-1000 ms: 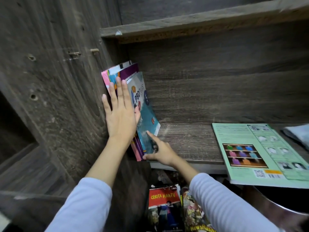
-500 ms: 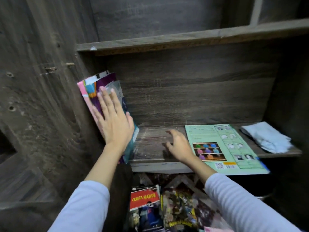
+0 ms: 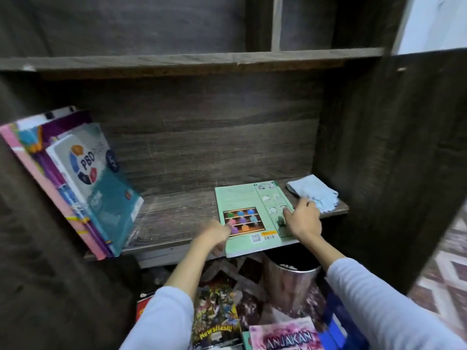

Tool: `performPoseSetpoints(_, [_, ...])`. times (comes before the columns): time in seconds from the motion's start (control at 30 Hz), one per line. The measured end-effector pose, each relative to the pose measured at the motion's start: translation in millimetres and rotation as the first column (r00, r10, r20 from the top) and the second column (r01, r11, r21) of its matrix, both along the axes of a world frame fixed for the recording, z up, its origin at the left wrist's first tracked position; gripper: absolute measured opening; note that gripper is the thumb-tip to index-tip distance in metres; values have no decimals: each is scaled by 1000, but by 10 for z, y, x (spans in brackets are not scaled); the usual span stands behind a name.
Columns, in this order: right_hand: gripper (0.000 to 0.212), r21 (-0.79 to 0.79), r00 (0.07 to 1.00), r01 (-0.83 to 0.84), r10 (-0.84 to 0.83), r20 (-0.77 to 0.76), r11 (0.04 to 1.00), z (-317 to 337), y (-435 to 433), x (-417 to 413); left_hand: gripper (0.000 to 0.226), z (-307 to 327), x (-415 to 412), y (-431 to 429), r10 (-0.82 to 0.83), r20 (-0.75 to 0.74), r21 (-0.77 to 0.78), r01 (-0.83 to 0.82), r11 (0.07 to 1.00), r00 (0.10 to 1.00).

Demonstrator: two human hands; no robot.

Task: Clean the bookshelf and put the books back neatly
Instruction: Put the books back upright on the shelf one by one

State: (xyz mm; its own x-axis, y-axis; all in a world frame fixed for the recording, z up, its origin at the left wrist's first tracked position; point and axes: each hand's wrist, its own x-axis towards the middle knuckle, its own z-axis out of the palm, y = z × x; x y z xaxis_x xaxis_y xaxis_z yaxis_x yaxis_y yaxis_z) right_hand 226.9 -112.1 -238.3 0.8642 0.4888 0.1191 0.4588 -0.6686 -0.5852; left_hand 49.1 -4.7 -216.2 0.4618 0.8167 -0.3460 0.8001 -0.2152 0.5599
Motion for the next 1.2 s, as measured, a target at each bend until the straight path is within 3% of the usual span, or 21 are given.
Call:
performPoseSetpoints(0.17, [78,26,966,2,5,-258,1000,-161,-157,207,61,-234,56,39,100,11,86,-100,991,995])
performPoseSetpoints(0.3, [69,101,887,59,-5,-462,993,-194,-148,286,50,-290,17,-2,140,29,90,-142,986,990])
performPoseSetpoints(0.4, [33,198,678,29,126,-724,980,-206,-201,292,47,-362,-23,-37,234,177,-77,-224,972,956])
performPoseSetpoints(0.47, [24,223,522,-30,206,-828,974,-214,-255,272,50,-426,-47,-26,301,282,-167,-262,950,911])
performPoseSetpoints(0.6, [20,301,314,-33,296,-902,953,-292,-277,179,37,-478,-89,-30,414,417,-333,-288,898,809])
performPoseSetpoints(0.73, [19,418,165,107,399,-902,902,-347,-269,92,33,-439,-108,-68,398,419,-322,-276,906,816])
performPoseSetpoints(0.87, [17,463,204,103,437,-876,880,-264,-257,-14,29,-453,-152,-29,404,414,-288,-304,908,815])
performPoseSetpoints(1.1, [37,645,467,108,534,-704,756,15,-209,-239,30,-386,-234,-21,394,362,-319,-285,904,845])
performPoseSetpoints(1.2, [37,687,553,91,537,-637,721,149,-209,-392,27,-224,-296,47,280,192,-104,-264,959,941])
